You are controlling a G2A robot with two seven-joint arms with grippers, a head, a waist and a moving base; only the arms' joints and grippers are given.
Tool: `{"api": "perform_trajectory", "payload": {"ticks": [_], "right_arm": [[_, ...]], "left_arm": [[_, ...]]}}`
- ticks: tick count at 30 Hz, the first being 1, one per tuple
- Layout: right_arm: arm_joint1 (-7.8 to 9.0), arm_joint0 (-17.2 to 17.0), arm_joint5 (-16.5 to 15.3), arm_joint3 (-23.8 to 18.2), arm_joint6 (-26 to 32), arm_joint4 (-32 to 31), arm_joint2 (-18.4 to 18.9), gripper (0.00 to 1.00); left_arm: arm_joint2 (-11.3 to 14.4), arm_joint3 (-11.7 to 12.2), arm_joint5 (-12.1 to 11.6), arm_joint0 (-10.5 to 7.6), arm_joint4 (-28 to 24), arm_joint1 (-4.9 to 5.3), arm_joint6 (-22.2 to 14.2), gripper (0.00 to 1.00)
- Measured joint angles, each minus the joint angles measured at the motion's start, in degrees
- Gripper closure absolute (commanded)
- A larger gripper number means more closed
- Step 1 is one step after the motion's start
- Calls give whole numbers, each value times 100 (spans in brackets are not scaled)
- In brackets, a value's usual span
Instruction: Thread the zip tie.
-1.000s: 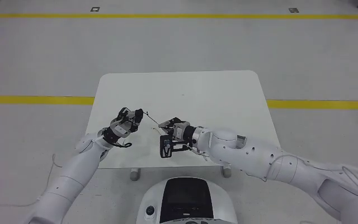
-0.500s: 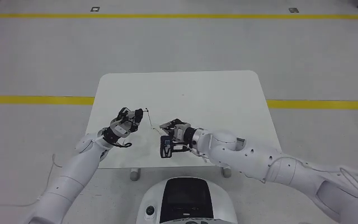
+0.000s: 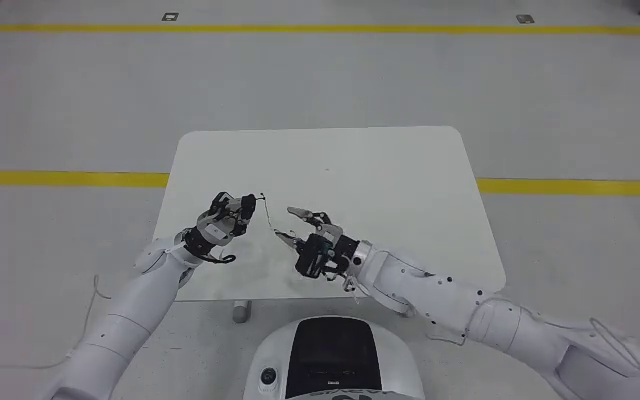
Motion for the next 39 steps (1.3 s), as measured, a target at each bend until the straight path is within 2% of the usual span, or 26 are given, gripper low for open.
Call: {"api": "perform_trajectory", "payload": {"ticks": [4,8,13,15,16,17,18,19,31,35,39], "right_arm": [[-49,-111,-318,91,-166,383,237,87],[-82,-223,-647,83,-113,513,389,80],[-165,-276,-1496,222,-300,1189,621,76],[-217,-219,-1702,336,-322,1321,715,70],[-240,-198,-1745,366,-284,1341,743,65],[-263,-175,-1775,386,-219,1338,766,64],[-293,-150,-1794,397,-128,1324,792,55],[-315,-142,-1805,398,-82,1323,812,0],[-355,-175,-1839,367,-72,1338,866,0],[-372,-383,-2343,378,-518,2073,1105,0],[-363,-317,-2350,247,-146,2739,1016,0]], "left_arm": [[0,0,0,0,0,0,0,100],[0,0,0,0,0,0,0,100],[0,0,0,0,0,0,0,100],[0,0,0,0,0,0,0,100],[0,0,0,0,0,0,0,100],[0,0,0,0,0,0,0,100],[0,0,0,0,0,0,0,100],[0,0,0,0,0,0,0,100],[0,0,0,0,0,0,0,100],[0,0,0,0,0,0,0,100],[0,0,0,0,0,0,0,100]]}}
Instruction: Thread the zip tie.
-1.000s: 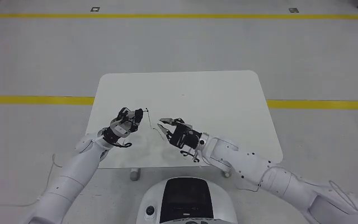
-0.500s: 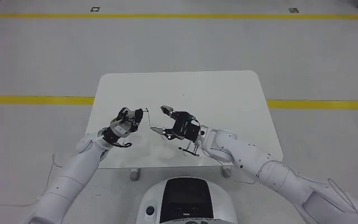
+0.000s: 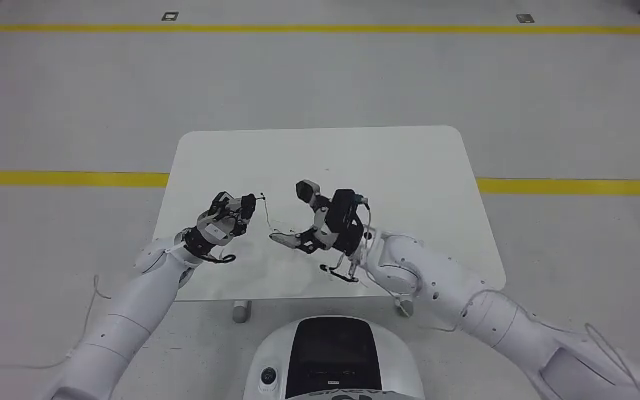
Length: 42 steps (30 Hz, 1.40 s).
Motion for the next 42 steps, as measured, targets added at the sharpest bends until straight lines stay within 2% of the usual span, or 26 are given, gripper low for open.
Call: {"api": "perform_trajectory", "payload": {"ticks": [2,3,5,6,7,9,16,21,28,33,42], "right_arm": [[15,108,3,-30,198,303,-81,0],[25,183,3,-30,306,472,-143,7],[36,306,3,-4,425,659,-229,35],[39,382,2,41,466,729,-283,40],[39,434,2,79,483,764,-324,53],[28,542,2,180,503,786,-417,58],[-47,736,2,398,342,923,-683,64],[-94,864,2,502,288,1030,-843,73],[-163,1034,2,611,245,1173,-1055,73],[-219,1147,2,705,172,1265,-1192,82],[-296,1307,2,864,77,1389,-1375,85]], "left_arm": [[0,0,0,0,0,0,0,100],[0,0,0,0,0,0,0,100],[0,0,0,0,0,0,0,100],[0,0,0,0,0,0,0,100],[0,0,0,0,0,0,0,100],[0,0,0,0,0,0,0,100],[0,0,0,0,0,0,0,100],[0,0,0,0,0,0,0,100],[0,0,0,0,0,0,0,100],[0,0,0,0,0,0,0,100],[0,0,0,0,0,0,0,100]]}}
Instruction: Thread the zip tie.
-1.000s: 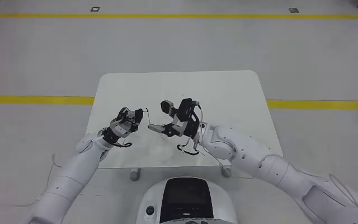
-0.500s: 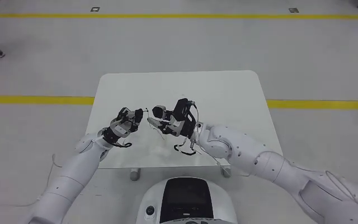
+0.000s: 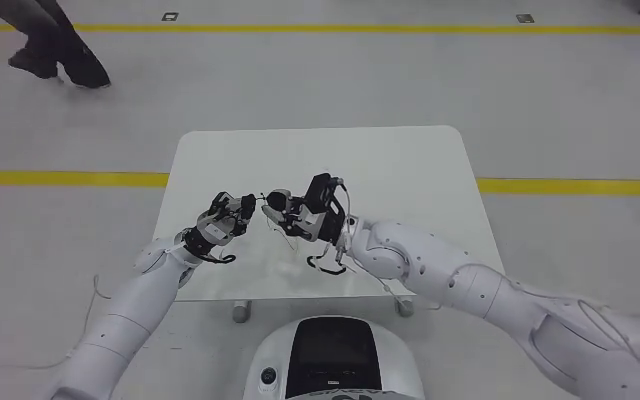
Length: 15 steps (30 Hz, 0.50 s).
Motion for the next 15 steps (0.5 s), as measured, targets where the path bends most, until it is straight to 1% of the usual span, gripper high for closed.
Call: {"api": "perform_trajectory", "payload": {"ticks": [2,3,7,15], "right_arm": [[-12,23,0,25,-17,20,-31,92],[-19,37,0,40,-27,30,-51,100],[-36,77,0,82,-68,43,-105,100],[-42,105,0,208,-111,-137,-200,100]], "left_arm": [[0,0,0,0,0,0,0,100],[0,0,0,0,0,0,0,100],[0,0,0,0,0,0,0,100],[0,0,0,0,0,0,0,100]]}}
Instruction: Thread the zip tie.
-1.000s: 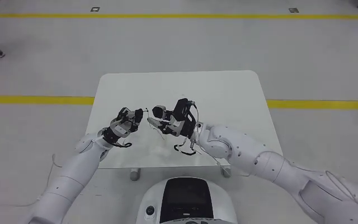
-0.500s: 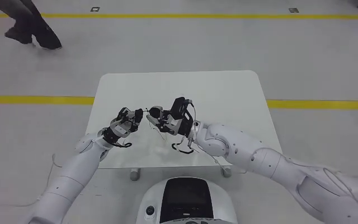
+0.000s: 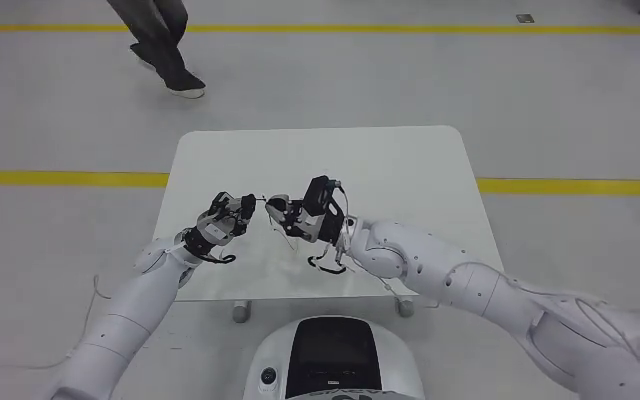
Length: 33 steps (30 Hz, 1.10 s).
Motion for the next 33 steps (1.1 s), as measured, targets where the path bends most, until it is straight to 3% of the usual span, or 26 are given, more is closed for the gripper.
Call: {"api": "perform_trajectory", "payload": {"ticks": [20,29,33], "right_arm": [[63,-86,0,76,87,-386,19,100],[253,-420,0,112,-104,-476,211,100],[423,-597,0,34,-232,-478,422,93]], "left_arm": [[0,0,0,0,0,0,0,100],[0,0,0,0,0,0,0,100],[0,0,0,0,0,0,0,100]]}}
